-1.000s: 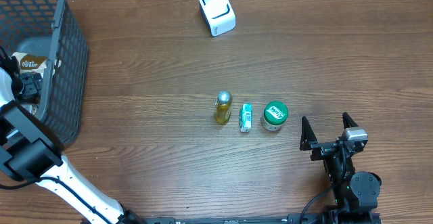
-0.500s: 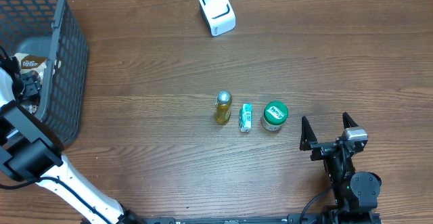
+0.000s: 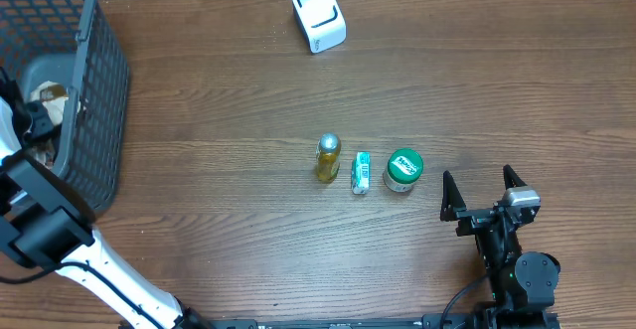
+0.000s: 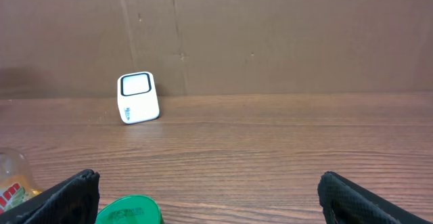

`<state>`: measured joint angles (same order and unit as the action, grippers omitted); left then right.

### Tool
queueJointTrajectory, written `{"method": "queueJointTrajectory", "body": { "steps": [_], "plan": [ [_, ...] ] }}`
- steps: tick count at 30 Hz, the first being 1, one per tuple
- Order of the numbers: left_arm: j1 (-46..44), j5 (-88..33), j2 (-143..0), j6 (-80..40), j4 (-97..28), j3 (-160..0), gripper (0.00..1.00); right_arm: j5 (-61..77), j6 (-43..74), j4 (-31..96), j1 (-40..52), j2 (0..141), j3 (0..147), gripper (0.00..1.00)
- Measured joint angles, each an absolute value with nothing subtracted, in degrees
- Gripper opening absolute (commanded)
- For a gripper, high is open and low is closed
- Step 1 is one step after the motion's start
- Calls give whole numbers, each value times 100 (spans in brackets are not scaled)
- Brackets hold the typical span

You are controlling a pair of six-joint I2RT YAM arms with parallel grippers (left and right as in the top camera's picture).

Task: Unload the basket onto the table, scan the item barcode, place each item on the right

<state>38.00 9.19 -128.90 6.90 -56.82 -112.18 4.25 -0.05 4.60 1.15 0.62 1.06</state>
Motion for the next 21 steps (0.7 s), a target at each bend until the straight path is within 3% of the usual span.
{"method": "queueJointTrajectory", "body": {
  "steps": [11, 15, 21],
  "plan": [
    [3188, 528, -10145, -255, -5664, -11537, 30, 425, -1, 458, 115, 62, 106, 100],
    [3050, 491, -9214, -482, -5719, -11655, 41, 425, -3, 460, 115, 62, 106, 100],
    [3009, 703, -9083, -781, -5902, -11671, 77, 425, -3, 460, 117, 62, 106, 100]
  ]
}}
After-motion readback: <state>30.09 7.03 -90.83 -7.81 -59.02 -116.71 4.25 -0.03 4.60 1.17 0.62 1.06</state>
